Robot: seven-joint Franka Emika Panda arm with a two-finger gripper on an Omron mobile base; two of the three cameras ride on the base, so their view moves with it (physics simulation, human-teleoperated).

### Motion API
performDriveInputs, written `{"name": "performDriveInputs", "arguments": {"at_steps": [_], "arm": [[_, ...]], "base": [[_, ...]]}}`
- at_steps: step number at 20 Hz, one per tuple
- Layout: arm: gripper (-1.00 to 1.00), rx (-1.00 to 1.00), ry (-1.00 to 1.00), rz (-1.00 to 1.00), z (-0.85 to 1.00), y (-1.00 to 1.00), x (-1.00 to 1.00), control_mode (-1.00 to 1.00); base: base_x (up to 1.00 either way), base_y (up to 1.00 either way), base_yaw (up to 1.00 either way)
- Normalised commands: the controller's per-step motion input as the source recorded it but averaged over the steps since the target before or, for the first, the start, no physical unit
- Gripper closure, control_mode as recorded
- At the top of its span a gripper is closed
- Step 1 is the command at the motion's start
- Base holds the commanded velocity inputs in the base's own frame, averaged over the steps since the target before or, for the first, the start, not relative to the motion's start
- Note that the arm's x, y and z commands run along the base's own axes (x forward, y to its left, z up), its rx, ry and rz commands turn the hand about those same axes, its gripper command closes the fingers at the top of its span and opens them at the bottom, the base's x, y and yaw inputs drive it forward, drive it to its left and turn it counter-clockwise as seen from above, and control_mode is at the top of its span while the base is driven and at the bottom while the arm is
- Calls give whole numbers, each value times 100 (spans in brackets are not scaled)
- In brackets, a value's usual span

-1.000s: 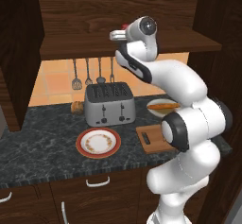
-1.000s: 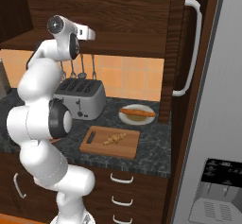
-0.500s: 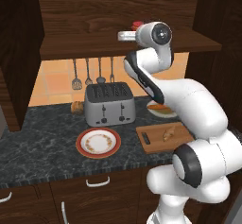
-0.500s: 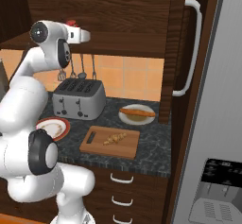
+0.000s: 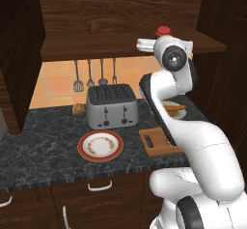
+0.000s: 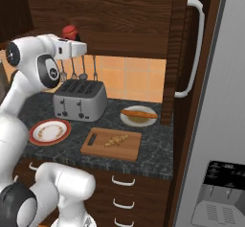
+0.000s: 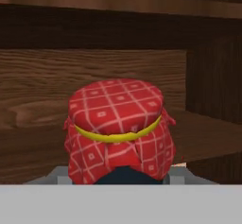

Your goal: From the different types of pastries on the counter, select a croissant and place it on the cutting board. Then retrieve a jar of jam from the cabinet and place it alongside the croissant on the cutting board.

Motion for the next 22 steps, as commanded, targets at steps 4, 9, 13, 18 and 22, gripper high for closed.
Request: {"name": "performDriveInputs", "arguments": {"at_steps": [4, 9, 13, 18, 22], "arm": [[100, 3, -19, -37, 1, -1, -100, -100], [100, 25, 2, -37, 3, -1, -100, -100], [100, 29, 14, -44, -29, -12, -100, -100], [100, 21, 26, -41, -100, -4, -81, -100], [100, -2, 14, -31, -100, -19, -43, -100]], "base": [[0, 0, 0], [0, 0, 0], [0, 0, 0], [0, 0, 0], [0, 0, 0]]}}
